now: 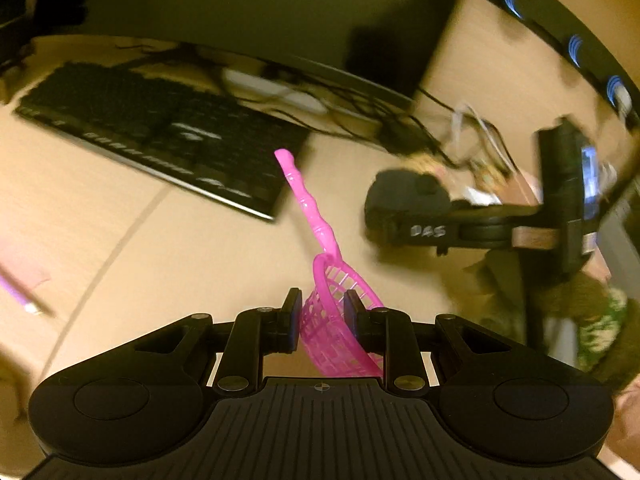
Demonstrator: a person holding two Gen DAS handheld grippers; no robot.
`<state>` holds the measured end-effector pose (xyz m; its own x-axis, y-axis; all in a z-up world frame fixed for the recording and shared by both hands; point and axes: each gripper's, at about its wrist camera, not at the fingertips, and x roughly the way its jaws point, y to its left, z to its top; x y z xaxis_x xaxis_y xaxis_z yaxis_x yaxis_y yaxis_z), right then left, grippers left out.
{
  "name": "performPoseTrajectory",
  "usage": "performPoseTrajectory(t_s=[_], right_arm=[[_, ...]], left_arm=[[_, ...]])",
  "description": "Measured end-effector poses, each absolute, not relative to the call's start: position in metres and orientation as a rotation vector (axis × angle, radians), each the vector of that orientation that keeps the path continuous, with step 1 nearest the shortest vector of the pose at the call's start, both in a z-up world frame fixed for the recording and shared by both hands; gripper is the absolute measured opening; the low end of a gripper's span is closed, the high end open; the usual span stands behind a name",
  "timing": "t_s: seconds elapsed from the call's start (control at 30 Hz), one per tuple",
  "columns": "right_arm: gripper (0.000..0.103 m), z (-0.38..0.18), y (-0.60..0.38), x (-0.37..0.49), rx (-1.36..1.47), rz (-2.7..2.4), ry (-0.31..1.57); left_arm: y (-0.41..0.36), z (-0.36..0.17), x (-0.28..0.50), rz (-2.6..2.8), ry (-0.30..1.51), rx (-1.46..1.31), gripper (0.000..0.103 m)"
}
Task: Organize objects
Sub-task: 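Grasp the dark green plush toy with the right tool while the left tool holds the net, then lower the pink net and green plush into the pink box, opening both tools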
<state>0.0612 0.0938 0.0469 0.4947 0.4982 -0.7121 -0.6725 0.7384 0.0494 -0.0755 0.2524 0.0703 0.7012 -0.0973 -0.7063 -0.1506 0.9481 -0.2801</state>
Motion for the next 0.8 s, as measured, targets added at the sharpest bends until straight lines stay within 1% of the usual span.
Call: performPoseTrajectory(t_s=[0.23, 0.43, 0.53, 0.63, 0.8], right_arm=[[0.085, 0.082, -0.007, 0.023, -0.155, 0.606, 0.778], [0.085, 0.097, -0.103, -0.010, -0.150, 0.401, 0.761], [0.085, 0.103, -0.149, -0.024, -0.120, 0.310, 0.743], [0.085, 0.108, -0.187, -0.035, -0.082, 0.268, 0.734], [0.085, 0.111, -0.229, -0.043, -0.049, 0.237, 0.719]], left_arm=[[0.201, 0.071, -0.059, -0.128, 0.817, -0.303, 0.026], [0.130, 0.074, -0.037, -0.321, 0.822, -0.262, 0.026], [0.092, 0.086, -0.011, -0.394, 0.802, -0.239, 0.026], [0.055, 0.105, 0.015, -0.449, 0.728, -0.213, 0.026], [-0.007, 0.129, 0.077, -0.482, 0.661, -0.177, 0.026]])
